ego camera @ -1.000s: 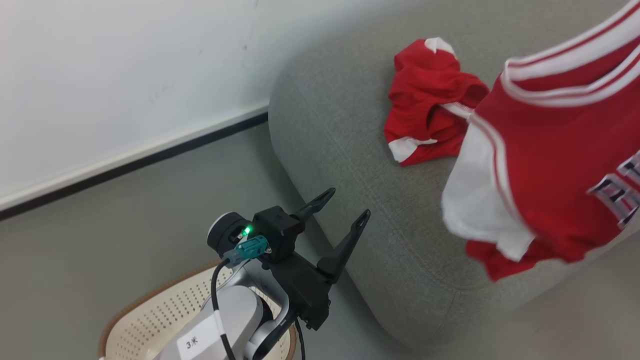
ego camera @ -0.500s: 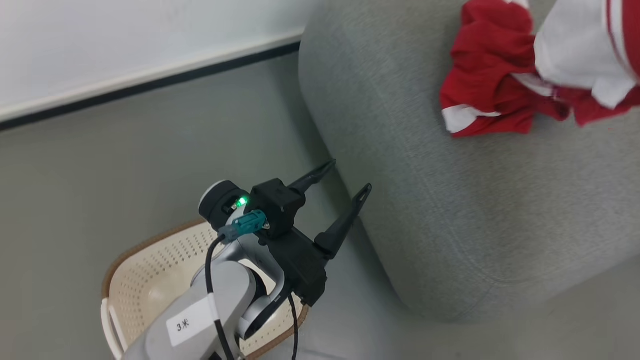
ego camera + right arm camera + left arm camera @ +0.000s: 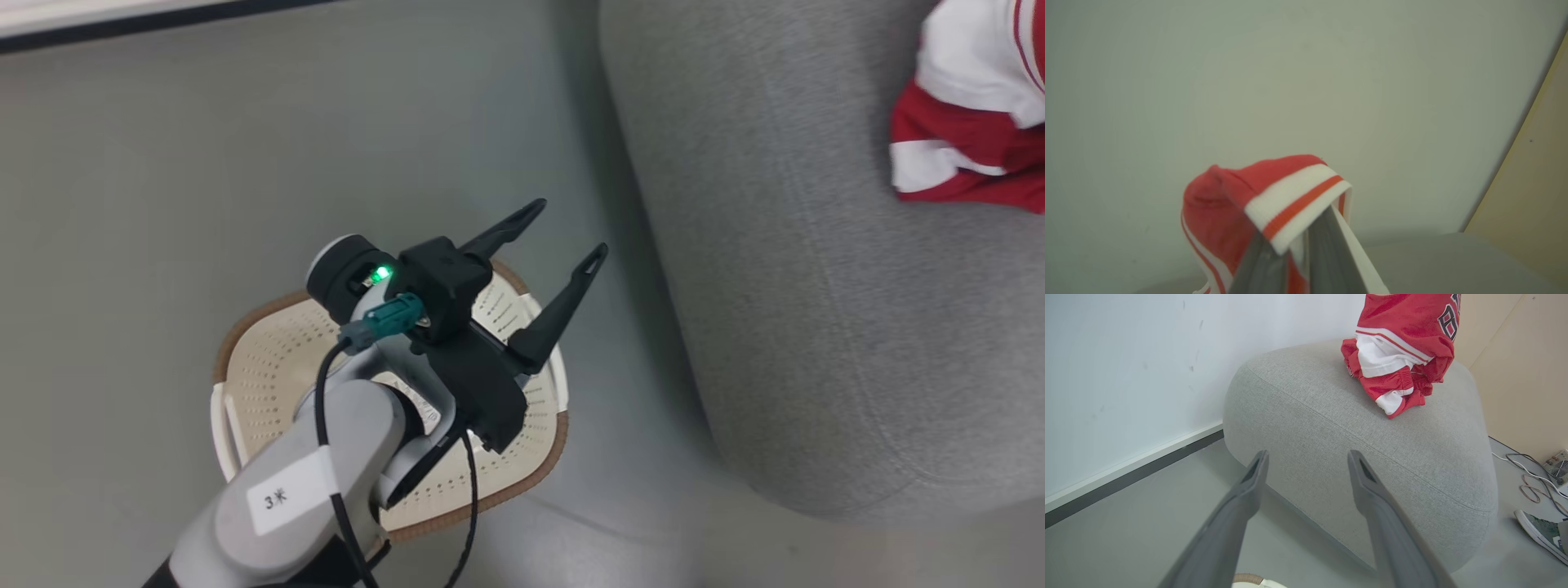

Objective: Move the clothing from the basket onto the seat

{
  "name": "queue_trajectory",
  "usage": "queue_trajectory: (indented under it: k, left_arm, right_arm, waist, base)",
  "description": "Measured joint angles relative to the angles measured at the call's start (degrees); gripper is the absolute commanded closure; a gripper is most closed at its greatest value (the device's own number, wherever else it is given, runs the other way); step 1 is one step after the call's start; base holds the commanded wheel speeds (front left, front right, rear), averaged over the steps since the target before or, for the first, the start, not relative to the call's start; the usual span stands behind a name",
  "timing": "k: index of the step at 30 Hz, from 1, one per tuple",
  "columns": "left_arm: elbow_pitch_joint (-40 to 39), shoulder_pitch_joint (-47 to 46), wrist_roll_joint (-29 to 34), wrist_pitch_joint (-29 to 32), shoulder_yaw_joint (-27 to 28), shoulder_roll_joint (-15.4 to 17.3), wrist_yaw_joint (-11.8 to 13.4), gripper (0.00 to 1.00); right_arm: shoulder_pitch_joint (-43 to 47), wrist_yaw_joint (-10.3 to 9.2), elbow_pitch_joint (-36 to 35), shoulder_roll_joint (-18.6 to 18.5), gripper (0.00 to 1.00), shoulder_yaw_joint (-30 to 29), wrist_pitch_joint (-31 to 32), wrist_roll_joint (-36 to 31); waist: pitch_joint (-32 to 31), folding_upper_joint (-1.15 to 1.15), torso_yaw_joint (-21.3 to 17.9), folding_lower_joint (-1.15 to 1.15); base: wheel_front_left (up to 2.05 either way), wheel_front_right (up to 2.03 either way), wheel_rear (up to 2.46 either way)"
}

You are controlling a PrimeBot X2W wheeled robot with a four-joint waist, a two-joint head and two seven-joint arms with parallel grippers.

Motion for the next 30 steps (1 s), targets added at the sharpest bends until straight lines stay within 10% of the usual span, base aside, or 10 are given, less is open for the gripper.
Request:
queue_trajectory:
  k: [19,21,22,30]
  left_arm:
    - [3.05,-0.08,-0.19,-2.09,1.72,1.54,-0.31,0.0]
    - [3.68,-0.05,-0.38,-2.61,1.9,1.67,-0.45,0.0]
    - [4.08,-0.03,-0.43,-2.87,2.0,1.69,-0.45,0.0]
    - [7.46,1.39,-1.46,-5.24,2.83,1.37,-0.45,0.0]
  right_arm:
    - [7.29,0.18,18.25,6.26,1.0,7.45,7.44,4.35]
    - [7.28,0.18,18.89,6.41,0.45,7.92,7.88,4.68]
    - [7.28,0.18,19.25,6.44,0.0,8.24,7.93,4.71]
    - [8.81,0.18,19.15,6.32,0.0,13.85,8.86,4.68]
  waist:
    - [2.27,-0.01,3.09,-0.02]
    - [1.49,-0.01,3.0,-0.02]
    - [1.07,-0.01,2.94,-0.02]
    - [-3.42,-0.01,2.31,-0.02]
  base:
    - [0.0,0.0,0.0]
    - [0.0,0.0,0.0]
    - [0.0,0.0,0.0]
    - [0.0,0.0,0.0]
